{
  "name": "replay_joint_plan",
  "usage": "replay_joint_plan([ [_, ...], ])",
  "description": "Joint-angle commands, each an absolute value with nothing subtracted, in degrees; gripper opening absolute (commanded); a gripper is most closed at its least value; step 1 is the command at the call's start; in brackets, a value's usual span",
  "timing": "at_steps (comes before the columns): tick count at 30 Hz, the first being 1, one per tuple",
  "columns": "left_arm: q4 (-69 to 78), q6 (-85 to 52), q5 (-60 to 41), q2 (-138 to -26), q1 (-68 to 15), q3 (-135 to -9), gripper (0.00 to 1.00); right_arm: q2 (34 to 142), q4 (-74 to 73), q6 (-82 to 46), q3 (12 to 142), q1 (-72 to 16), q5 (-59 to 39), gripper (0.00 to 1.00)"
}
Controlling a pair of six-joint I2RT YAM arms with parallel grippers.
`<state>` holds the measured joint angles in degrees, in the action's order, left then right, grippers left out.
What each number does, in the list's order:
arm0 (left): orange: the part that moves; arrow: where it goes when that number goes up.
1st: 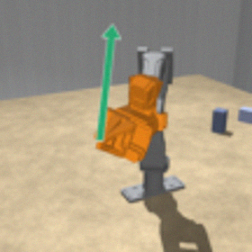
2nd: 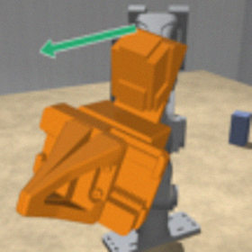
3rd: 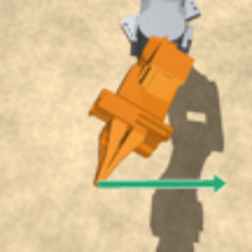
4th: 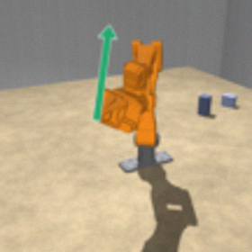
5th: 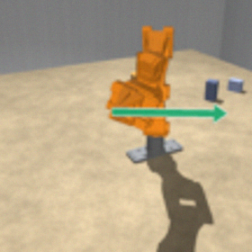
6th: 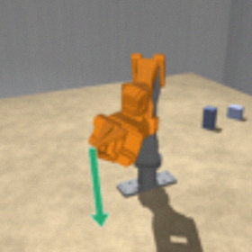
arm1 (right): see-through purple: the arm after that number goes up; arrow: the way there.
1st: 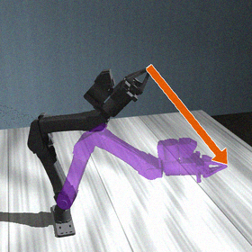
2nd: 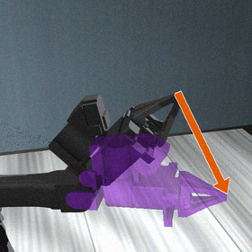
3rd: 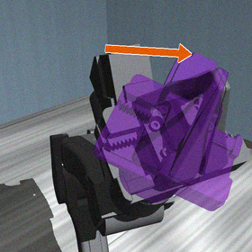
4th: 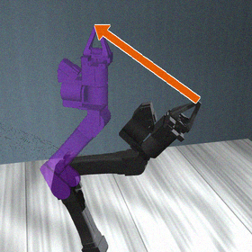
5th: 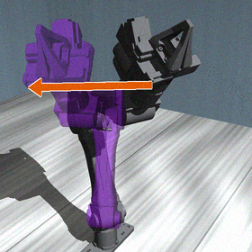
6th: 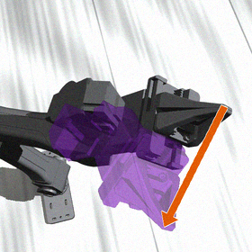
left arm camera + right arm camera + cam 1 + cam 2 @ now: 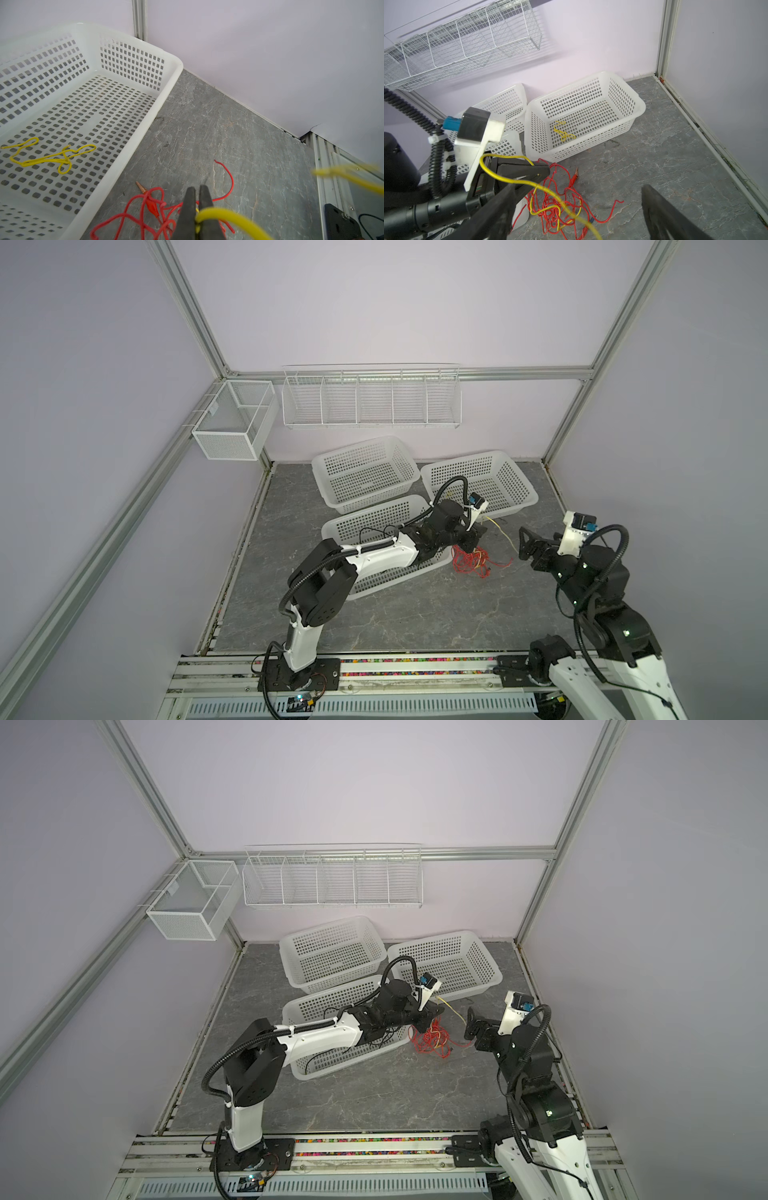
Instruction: Untangle the cables
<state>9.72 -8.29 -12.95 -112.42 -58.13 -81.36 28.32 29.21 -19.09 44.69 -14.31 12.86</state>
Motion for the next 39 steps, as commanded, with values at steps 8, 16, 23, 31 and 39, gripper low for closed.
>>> replay_joint_plan([
  [8, 12.47, -3.37, -20.17, -107.73, -58.01, -77.93, 0.00, 42.27, 26.56, -19.50, 43.97, -12.12, 5.14, 0.97],
  [16, 15.56, -1.58, -23.64, -105.00, -58.01, -74.26, 0.00, 51.63, 19.45, -21.40, 38.65, -3.98, -8.72, 0.98],
  [23, 17.49, -1.14, -25.64, -105.49, -58.01, -74.85, 0.00, 52.28, 14.26, -19.76, 34.99, -2.07, -22.11, 0.97],
  [31, 18.27, -1.71, -27.37, -106.69, -58.01, -77.71, 0.00, 52.65, 12.67, -20.26, 33.69, -2.11, -25.51, 0.97],
  [39, 17.49, -0.34, -27.87, -107.08, -58.01, -80.04, 0.00, 55.63, 9.67, -21.50, 32.57, -2.17, -28.91, 0.95],
])
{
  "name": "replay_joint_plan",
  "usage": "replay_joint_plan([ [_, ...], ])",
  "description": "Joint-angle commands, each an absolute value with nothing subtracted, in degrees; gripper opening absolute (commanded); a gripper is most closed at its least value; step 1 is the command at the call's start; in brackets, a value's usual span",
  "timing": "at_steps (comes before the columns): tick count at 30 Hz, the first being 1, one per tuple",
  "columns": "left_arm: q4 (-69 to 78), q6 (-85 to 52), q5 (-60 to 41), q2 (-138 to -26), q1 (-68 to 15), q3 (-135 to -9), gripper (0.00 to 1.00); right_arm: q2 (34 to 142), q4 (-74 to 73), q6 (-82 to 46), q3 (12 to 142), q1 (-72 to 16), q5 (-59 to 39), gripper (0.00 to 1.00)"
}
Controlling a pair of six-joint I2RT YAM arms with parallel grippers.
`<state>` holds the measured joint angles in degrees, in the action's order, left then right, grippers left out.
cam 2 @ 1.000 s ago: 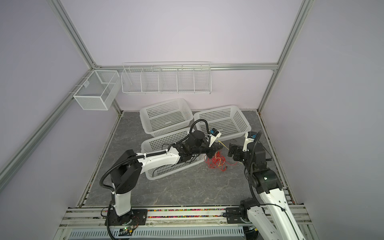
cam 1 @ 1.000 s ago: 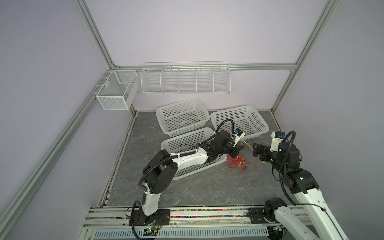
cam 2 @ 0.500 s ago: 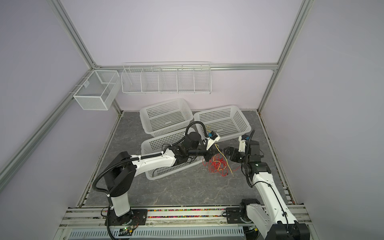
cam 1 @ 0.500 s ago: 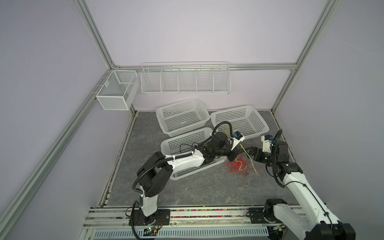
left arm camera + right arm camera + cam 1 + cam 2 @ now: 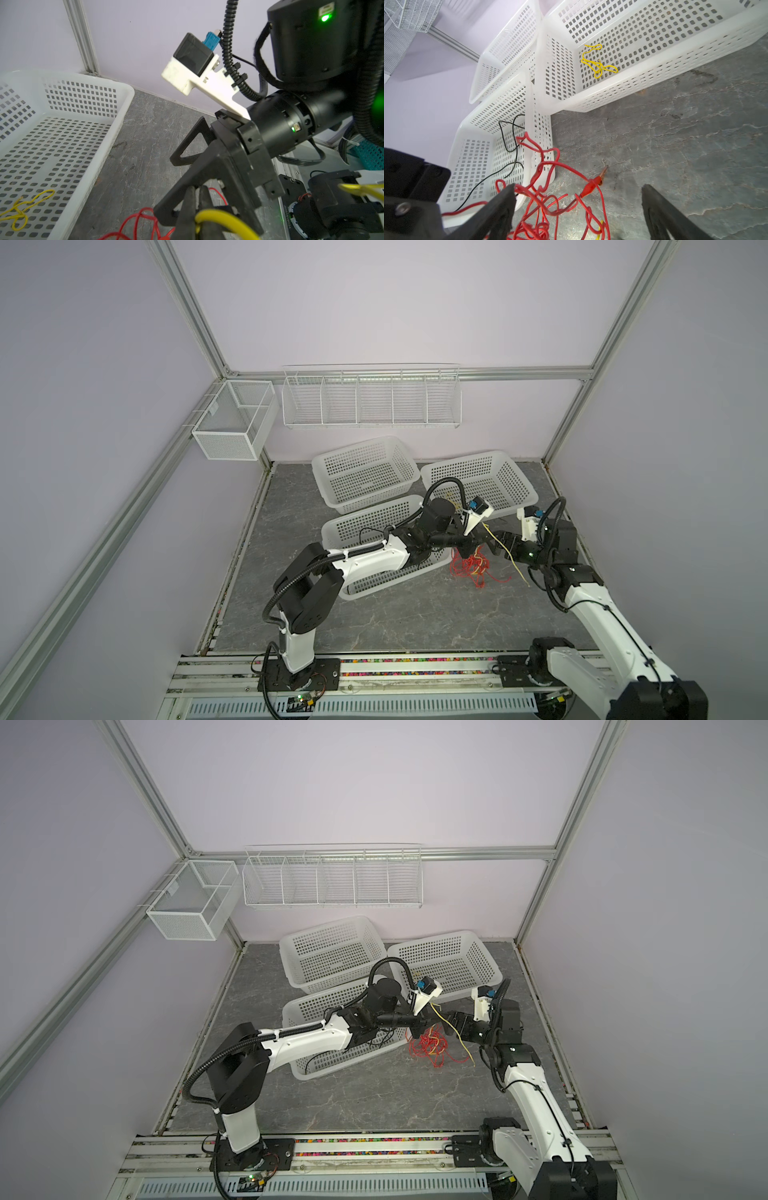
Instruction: Untangle the cables
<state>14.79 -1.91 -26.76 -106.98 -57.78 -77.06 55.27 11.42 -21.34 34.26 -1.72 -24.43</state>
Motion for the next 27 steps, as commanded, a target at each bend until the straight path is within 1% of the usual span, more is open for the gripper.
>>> replay_joint_plan([
  [1, 17.53, -0.20, -27.73, -107.19, -58.01, -80.21, 0.00, 55.48, 9.59, -21.48, 32.24, -2.19, -29.07, 0.95],
  [5, 18.63, -0.56, -26.29, -107.33, -58.01, -80.11, 0.00, 54.70, 10.03, -21.48, 31.48, -2.07, -29.11, 0.95],
  [13, 25.45, -1.22, -23.73, -105.41, -57.77, -76.14, 0.00, 51.00, 12.41, -21.78, 30.26, -2.03, -27.67, 0.95],
  [20, 31.81, -4.80, -24.47, -104.28, -56.28, -73.14, 0.00, 45.24, 16.67, -22.78, 29.50, -1.94, -21.31, 0.96],
  [23, 31.90, -5.13, -25.38, -104.06, -56.18, -72.99, 0.00, 43.70, 16.33, -23.18, 29.73, -2.01, -22.41, 0.96],
  [27, 33.43, -7.02, -28.10, -104.16, -56.24, -72.87, 0.00, 44.48, 14.20, -23.57, 30.17, -2.01, -24.69, 0.96],
])
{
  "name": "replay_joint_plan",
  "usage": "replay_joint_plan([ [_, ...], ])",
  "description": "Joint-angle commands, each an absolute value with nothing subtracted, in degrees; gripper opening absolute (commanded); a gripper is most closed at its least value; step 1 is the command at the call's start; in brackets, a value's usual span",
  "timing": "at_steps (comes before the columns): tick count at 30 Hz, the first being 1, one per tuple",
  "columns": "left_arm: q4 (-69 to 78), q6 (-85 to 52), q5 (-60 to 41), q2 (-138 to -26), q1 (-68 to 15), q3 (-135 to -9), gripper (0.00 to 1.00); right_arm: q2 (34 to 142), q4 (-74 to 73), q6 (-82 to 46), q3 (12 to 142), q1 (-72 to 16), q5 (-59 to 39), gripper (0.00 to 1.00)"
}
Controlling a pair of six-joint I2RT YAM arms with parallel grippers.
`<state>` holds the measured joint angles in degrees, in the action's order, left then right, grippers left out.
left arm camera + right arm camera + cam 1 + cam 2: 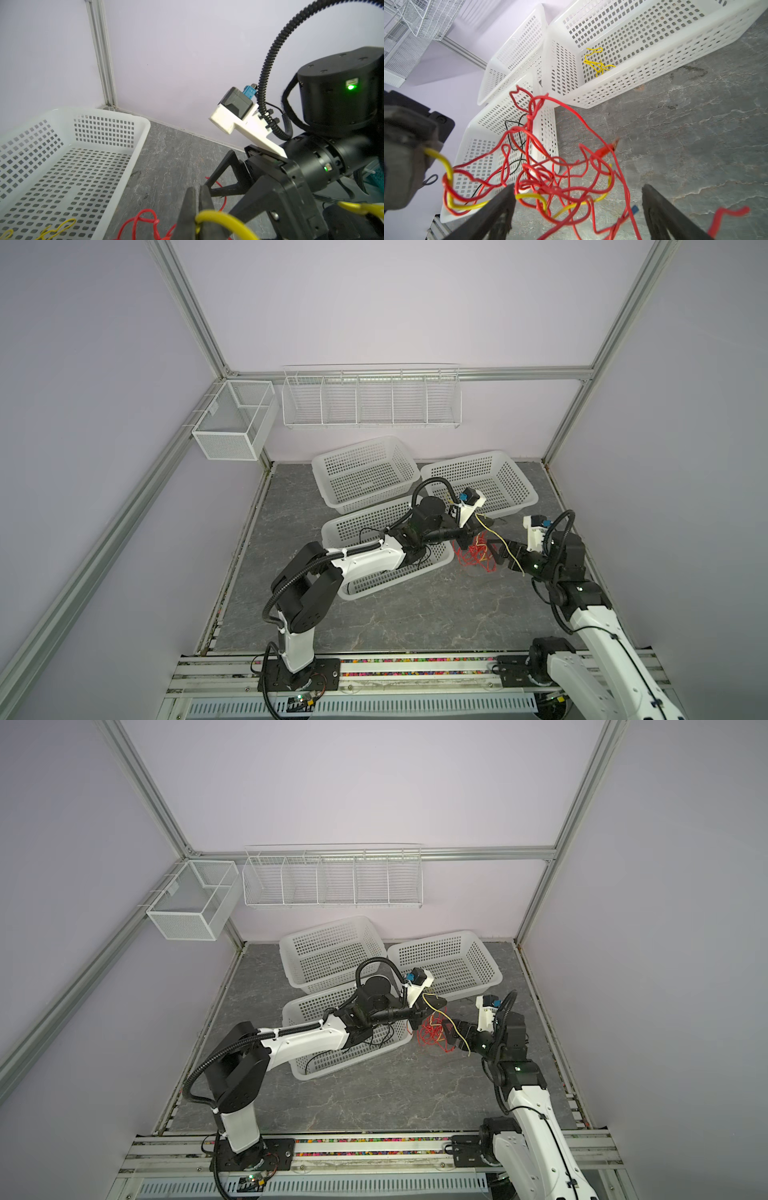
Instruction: Untangle the cables
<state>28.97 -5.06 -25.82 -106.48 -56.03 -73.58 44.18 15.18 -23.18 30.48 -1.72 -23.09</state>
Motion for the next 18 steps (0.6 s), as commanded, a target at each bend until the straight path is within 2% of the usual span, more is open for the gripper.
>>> replay_joint_plan([
  [1, 33.89, -7.51, -28.90, -104.20, -56.25, -72.77, 0.00, 44.83, 13.68, -23.59, 30.39, -2.00, -24.94, 0.96],
  [18, 33.22, -8.30, -32.15, -104.54, -56.26, -73.36, 0.00, 49.72, 6.35, -25.84, 32.00, -1.96, -30.60, 0.92],
])
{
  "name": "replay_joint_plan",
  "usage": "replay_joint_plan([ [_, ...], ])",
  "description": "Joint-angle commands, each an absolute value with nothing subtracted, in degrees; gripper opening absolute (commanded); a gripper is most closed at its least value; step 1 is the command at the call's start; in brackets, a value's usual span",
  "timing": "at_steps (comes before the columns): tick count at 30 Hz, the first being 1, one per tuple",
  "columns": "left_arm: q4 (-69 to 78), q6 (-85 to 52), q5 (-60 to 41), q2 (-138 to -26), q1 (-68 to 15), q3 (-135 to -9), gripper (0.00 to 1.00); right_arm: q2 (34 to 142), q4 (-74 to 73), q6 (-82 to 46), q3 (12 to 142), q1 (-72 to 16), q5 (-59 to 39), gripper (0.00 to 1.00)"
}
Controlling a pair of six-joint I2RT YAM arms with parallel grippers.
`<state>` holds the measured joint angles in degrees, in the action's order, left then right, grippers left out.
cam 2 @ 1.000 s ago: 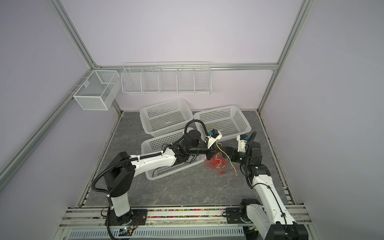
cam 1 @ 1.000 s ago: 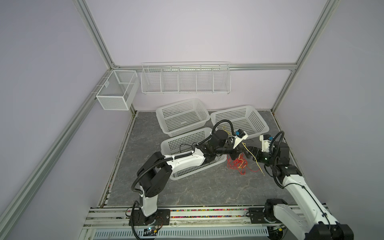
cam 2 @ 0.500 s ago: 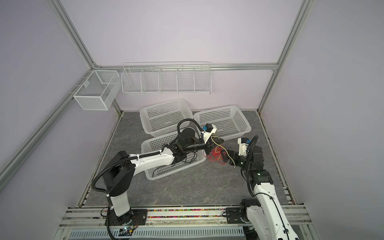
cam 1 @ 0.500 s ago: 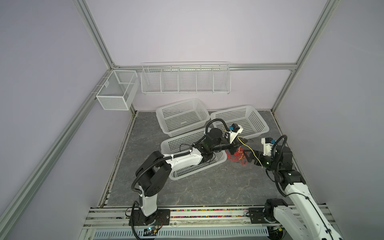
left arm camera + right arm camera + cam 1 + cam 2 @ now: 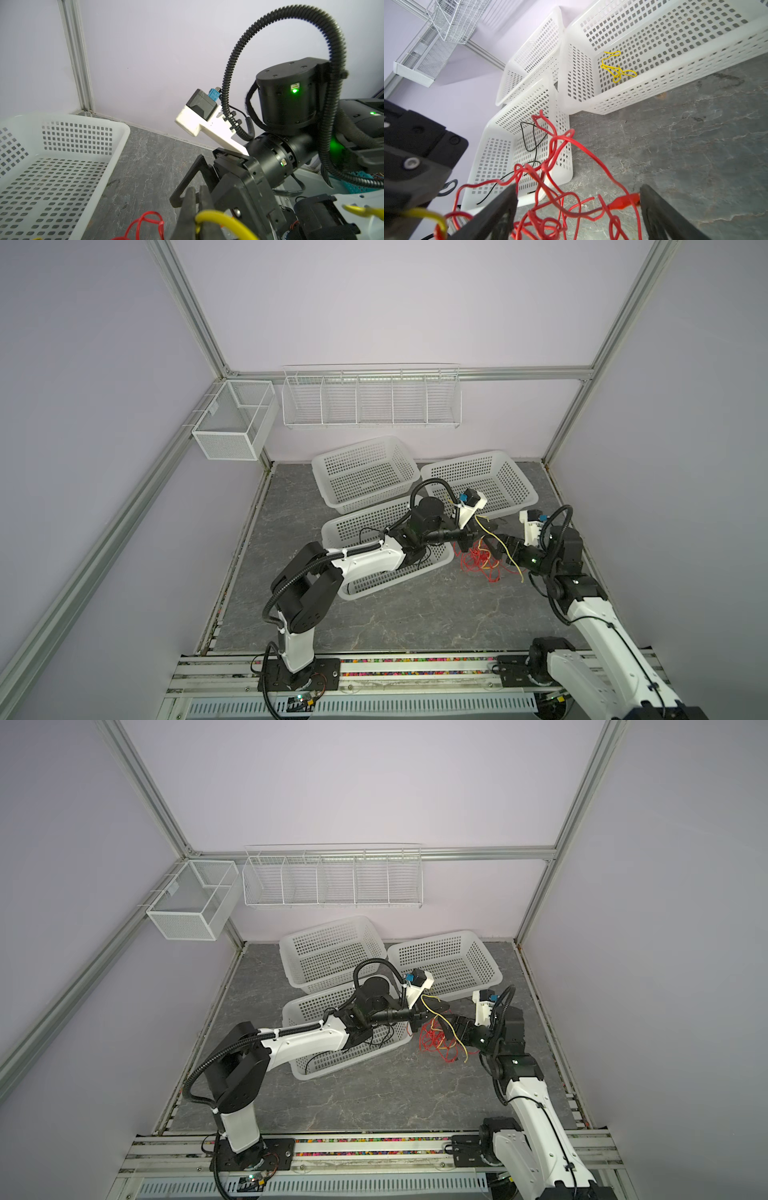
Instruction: Untangle the cables
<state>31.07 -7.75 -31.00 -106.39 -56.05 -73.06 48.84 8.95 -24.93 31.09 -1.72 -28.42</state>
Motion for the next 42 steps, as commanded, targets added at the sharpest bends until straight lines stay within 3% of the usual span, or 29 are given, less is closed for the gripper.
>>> replay_joint_plan([
  [1, 33.22, -8.40, -32.37, -104.75, -56.25, -73.68, 0.00, 50.03, 6.10, -25.93, 31.87, -2.02, -30.44, 0.92],
  [18, 33.13, -9.62, -33.66, -106.79, -56.60, -76.83, 0.00, 56.59, -0.28, -27.69, 31.20, -4.03, -32.61, 0.80],
  [21, 32.63, -9.50, -33.71, -107.29, -56.60, -77.54, 0.00, 57.37, -0.62, -27.95, 31.05, -4.50, -32.44, 0.70],
  [27, 30.89, -8.11, -32.57, -107.54, -56.65, -78.03, 0.00, 59.01, -0.51, -27.95, 31.29, -4.88, -31.84, 0.31],
  [32, 28.81, -6.97, -30.61, -107.28, -56.60, -77.97, 0.00, 59.92, 0.16, -27.61, 31.64, -4.87, -29.81, 0.09],
  [42, 17.67, -1.24, -20.56, -104.30, -56.61, -81.15, 0.00, 61.13, 7.99, -25.13, 32.04, -4.95, -10.41, 0.06],
])
